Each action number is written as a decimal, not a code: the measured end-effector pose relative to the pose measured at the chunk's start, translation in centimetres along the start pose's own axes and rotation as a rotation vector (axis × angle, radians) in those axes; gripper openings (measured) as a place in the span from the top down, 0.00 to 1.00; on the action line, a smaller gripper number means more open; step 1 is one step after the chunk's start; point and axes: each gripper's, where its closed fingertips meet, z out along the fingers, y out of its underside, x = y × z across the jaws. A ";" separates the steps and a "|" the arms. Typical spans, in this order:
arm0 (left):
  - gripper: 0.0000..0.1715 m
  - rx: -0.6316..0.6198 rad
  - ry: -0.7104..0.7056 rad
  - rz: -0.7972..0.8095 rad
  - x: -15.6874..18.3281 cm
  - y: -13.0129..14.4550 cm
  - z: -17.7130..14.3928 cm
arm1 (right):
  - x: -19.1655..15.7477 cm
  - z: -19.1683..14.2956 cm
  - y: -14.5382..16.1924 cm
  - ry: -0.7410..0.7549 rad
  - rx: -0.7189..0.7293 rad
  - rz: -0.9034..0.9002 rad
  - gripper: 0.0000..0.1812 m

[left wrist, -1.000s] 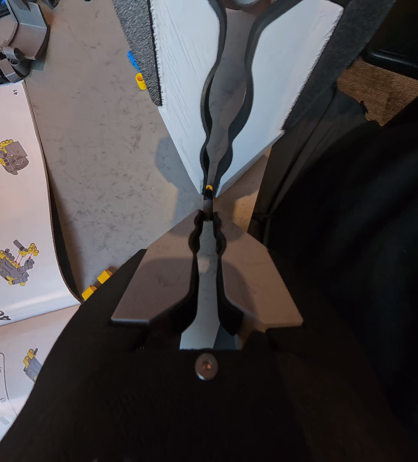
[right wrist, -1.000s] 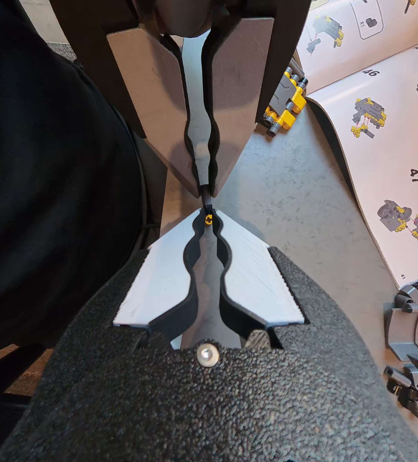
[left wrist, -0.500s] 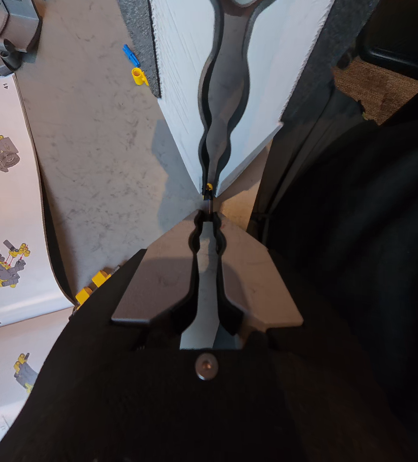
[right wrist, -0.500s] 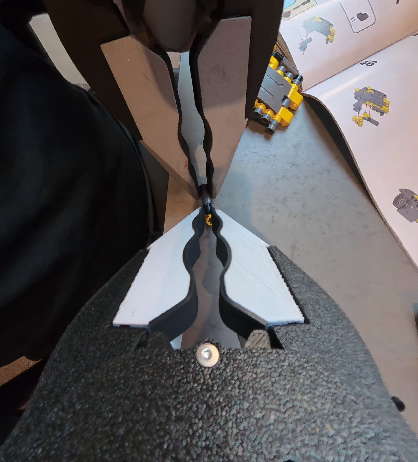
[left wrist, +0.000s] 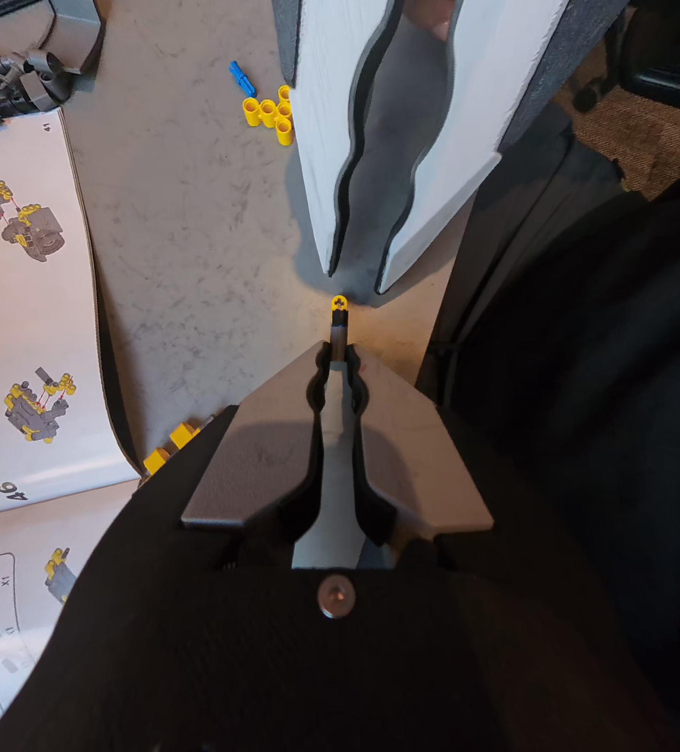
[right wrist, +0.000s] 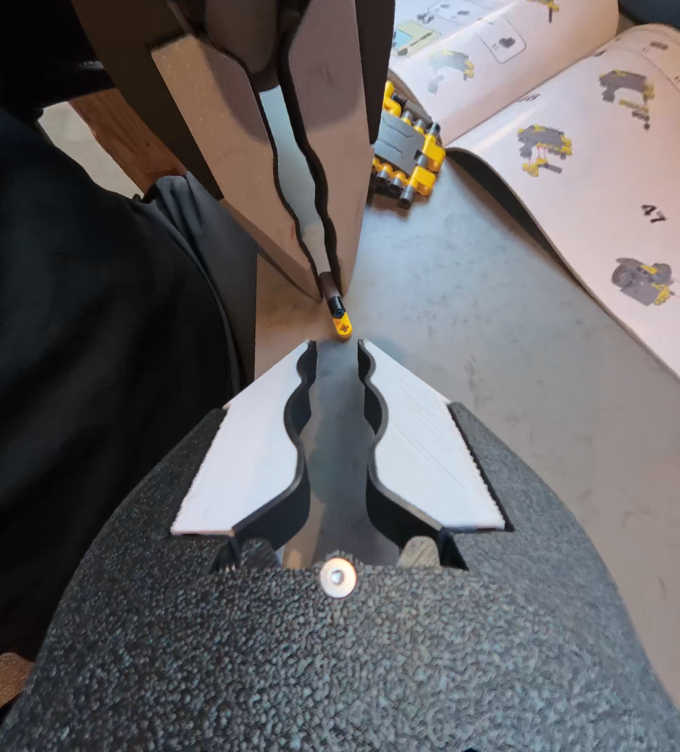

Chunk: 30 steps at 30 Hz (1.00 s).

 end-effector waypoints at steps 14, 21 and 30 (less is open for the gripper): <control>0.94 0.060 0.007 0.010 0.3 -0.6 -0.7 | -0.1 0.0 0.6 0.013 -0.003 0.010 0.90; 0.93 0.124 -0.037 -0.015 0.2 0.4 -3.3 | 0.2 -1.1 1.2 0.062 0.011 0.027 0.90; 0.93 0.209 -0.085 -0.085 0.4 1.1 -4.5 | 0.8 -1.4 0.1 0.109 0.073 0.055 0.90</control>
